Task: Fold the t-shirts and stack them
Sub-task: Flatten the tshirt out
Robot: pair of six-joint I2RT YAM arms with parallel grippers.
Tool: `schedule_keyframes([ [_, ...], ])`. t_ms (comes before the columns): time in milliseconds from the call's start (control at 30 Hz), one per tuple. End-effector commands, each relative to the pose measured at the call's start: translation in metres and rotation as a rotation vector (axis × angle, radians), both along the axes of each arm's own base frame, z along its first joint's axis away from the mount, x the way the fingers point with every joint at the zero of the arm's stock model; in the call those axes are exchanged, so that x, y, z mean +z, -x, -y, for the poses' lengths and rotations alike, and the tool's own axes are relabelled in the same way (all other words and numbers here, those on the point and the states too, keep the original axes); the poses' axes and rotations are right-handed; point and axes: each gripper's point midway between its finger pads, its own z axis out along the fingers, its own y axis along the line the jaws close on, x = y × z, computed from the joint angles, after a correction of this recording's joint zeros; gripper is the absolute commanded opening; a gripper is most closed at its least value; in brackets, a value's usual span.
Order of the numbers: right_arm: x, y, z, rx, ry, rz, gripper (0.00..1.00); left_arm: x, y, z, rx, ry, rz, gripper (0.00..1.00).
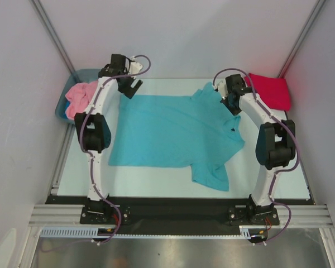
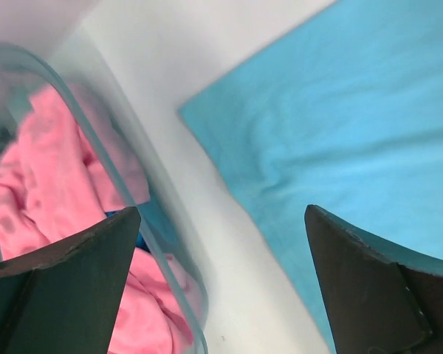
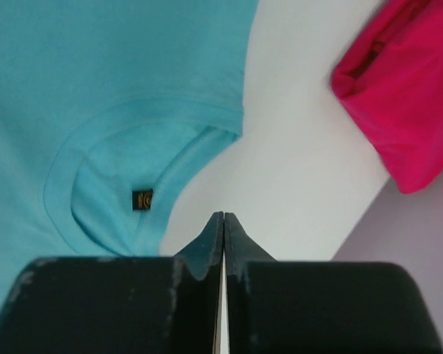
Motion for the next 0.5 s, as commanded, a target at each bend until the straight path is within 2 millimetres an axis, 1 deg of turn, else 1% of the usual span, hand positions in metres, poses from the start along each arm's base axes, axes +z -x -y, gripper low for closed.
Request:
schedule_keyframes([
  [0, -0.016, -0.034, -0.011, -0.037, -0.118, 0.046, 0.0, 0.104, 0.023, 0.061, -0.16, 0.229, 0.169, 1.0],
  [33, -0.019, -0.04, -0.009, -0.054, -0.139, 0.047, 0.0, 0.102, 0.031, 0.065, -0.187, 0.234, 0.153, 1.0],
  [67, -0.014, -0.054, -0.01, -0.065, -0.165, 0.08, 0.0, 0.097, 0.039, 0.07, -0.216, 0.235, 0.13, 1.0],
  [100, -0.03, -0.061, -0.012, -0.083, -0.187, 0.063, 0.0, 0.08, 0.055, 0.073, -0.253, 0.213, 0.078, 1.0],
  [133, -0.035, -0.069, -0.01, -0.1, -0.201, 0.068, 0.0, 0.069, 0.063, 0.075, -0.268, 0.2, 0.05, 1.0],
  [167, -0.028, -0.082, -0.012, -0.104, -0.22, 0.099, 0.0, 0.046, 0.077, 0.073, -0.275, 0.19, -0.02, 1.0],
  [200, -0.045, -0.089, -0.012, -0.128, -0.236, 0.08, 0.0, 0.034, 0.087, 0.075, -0.301, 0.173, -0.066, 1.0],
  [233, -0.047, -0.094, -0.013, -0.135, -0.247, 0.085, 0.0, 0.025, 0.092, 0.071, -0.291, 0.159, -0.097, 1.0],
  [267, -0.041, -0.104, -0.015, -0.132, -0.262, 0.108, 0.0, 0.012, 0.1, 0.07, -0.29, 0.156, -0.139, 1.0],
  [300, -0.045, -0.107, -0.017, -0.135, -0.271, 0.103, 0.0, 0.004, 0.108, 0.067, -0.293, 0.143, -0.182, 1.0],
  [333, -0.054, -0.109, -0.019, -0.133, -0.27, 0.091, 0.0, -0.001, 0.11, 0.064, -0.283, 0.13, -0.197, 0.99],
  [367, -0.057, -0.112, -0.019, -0.134, -0.266, 0.095, 0.0, -0.009, 0.115, 0.061, -0.278, 0.12, -0.221, 0.99],
  [400, -0.056, -0.116, -0.02, -0.133, -0.266, 0.104, 0.0, -0.012, 0.117, 0.059, -0.278, 0.111, -0.234, 1.0],
  [467, -0.061, -0.121, -0.021, -0.131, -0.271, 0.109, 0.0, -0.016, 0.121, 0.056, -0.272, 0.1, -0.248, 1.0],
])
